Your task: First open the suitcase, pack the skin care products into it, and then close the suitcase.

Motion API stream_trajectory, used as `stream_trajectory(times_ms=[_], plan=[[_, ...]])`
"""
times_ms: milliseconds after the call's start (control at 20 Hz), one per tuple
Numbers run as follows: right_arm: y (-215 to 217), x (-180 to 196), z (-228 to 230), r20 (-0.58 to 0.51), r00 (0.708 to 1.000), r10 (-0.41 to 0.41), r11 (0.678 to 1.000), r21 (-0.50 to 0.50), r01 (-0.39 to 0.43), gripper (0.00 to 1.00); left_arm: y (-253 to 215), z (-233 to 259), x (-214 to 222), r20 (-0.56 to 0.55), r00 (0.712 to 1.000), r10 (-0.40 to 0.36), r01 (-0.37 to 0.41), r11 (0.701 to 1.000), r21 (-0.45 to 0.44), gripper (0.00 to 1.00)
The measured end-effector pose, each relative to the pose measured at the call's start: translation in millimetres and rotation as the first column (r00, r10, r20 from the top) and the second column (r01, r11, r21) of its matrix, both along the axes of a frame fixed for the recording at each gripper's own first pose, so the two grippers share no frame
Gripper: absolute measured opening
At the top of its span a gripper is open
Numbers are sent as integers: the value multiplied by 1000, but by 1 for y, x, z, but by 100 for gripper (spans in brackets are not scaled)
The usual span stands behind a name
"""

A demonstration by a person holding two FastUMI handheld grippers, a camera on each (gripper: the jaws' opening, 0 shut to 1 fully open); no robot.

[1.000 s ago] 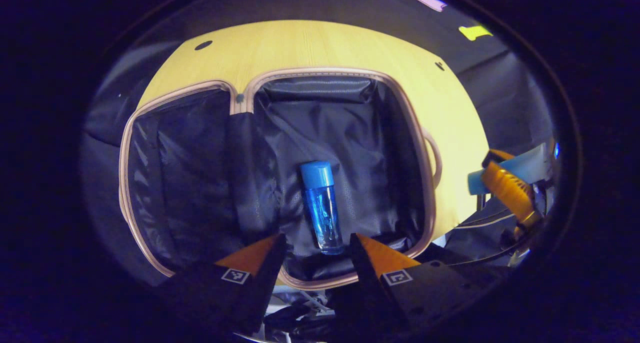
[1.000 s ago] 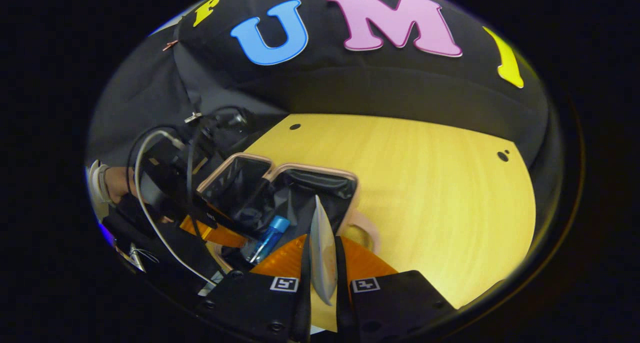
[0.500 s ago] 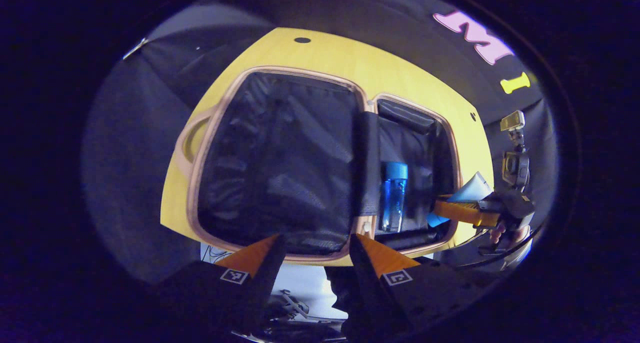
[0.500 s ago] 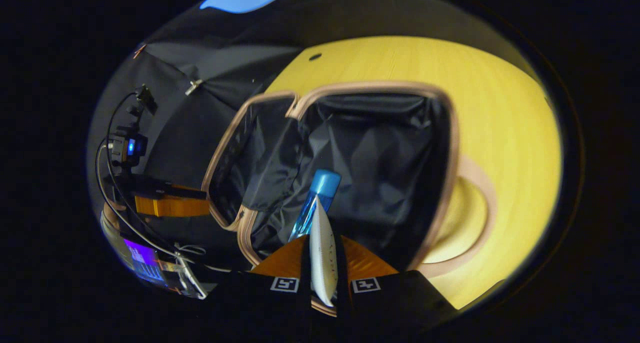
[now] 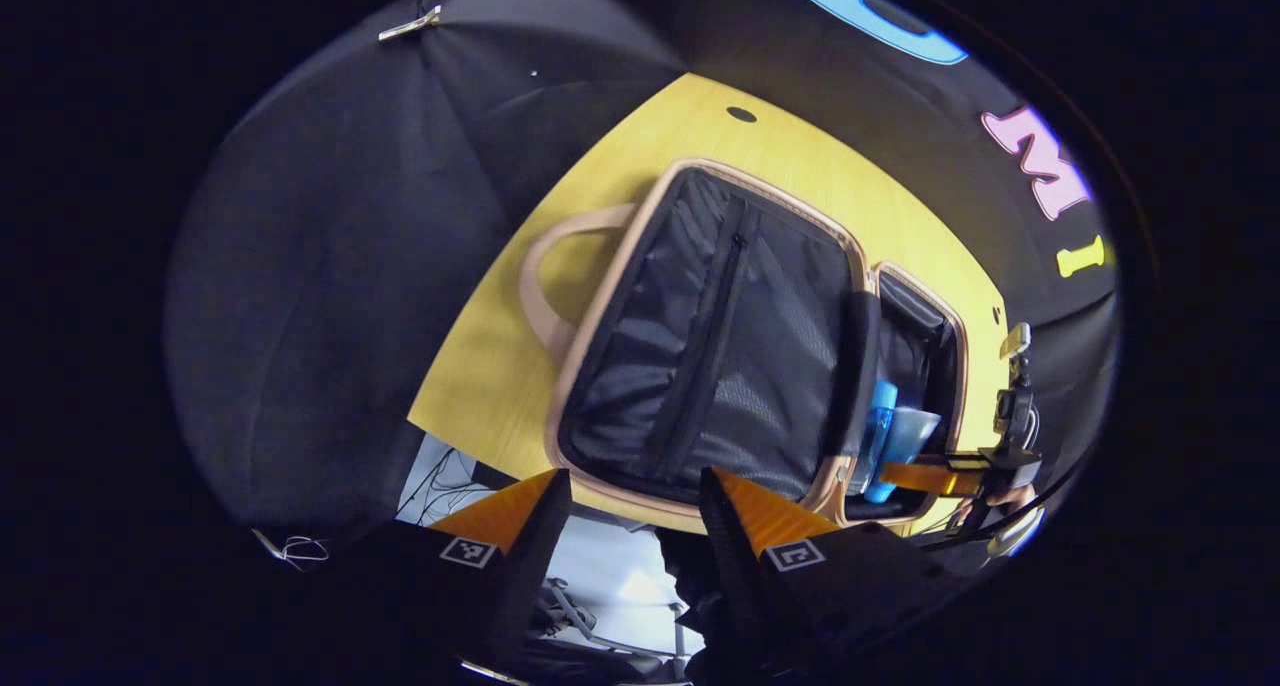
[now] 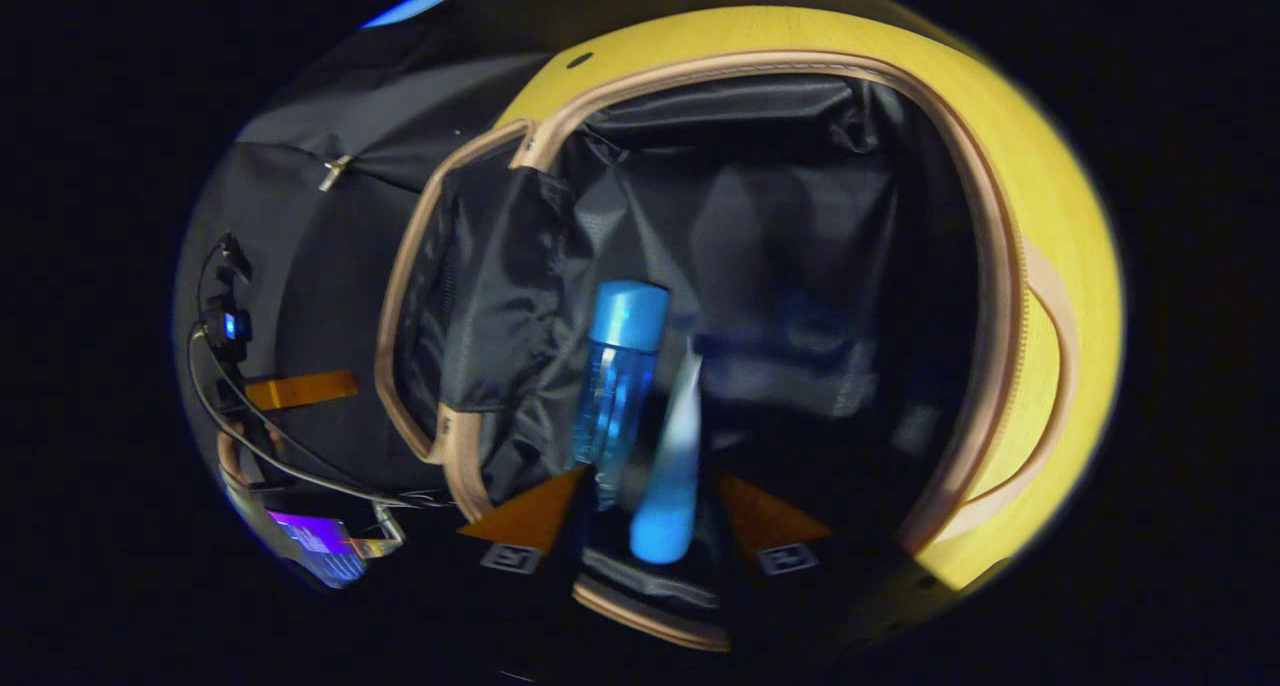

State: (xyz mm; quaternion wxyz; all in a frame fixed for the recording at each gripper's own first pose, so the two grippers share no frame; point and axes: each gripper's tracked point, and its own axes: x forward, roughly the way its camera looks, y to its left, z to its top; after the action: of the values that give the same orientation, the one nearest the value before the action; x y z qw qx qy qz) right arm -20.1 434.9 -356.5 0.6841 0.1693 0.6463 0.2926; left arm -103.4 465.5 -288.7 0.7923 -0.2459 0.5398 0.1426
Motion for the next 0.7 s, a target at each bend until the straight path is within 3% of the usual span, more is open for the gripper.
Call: stream_trajectory(times_ms=[100, 200, 350, 550, 700], plan=[[-9, 6, 4, 84, 996, 30, 999, -31, -27, 99, 11, 0, 12, 20, 1000, 9, -9, 1000, 10, 82], [-25, 14, 29, 238, 970, 40, 999, -35, -32, 98, 43, 1, 25, 41, 998, 50, -51, 998, 30, 82], [-45, 19, 57, 345, 938, 30, 1000, -14, -27, 98, 73, -7, 36, 40, 995, 95, -97, 995, 26, 82], [-62, 18, 96, 409, 912, -38, 999, 49, 19, 97, 107, -28, 58, 5, 989, 146, -146, 989, 13, 82], [-74, 19, 111, 424, 901, -93, 995, 80, 65, 97, 126, -58, 63, -88, 981, 175, -171, 984, 49, 82]])
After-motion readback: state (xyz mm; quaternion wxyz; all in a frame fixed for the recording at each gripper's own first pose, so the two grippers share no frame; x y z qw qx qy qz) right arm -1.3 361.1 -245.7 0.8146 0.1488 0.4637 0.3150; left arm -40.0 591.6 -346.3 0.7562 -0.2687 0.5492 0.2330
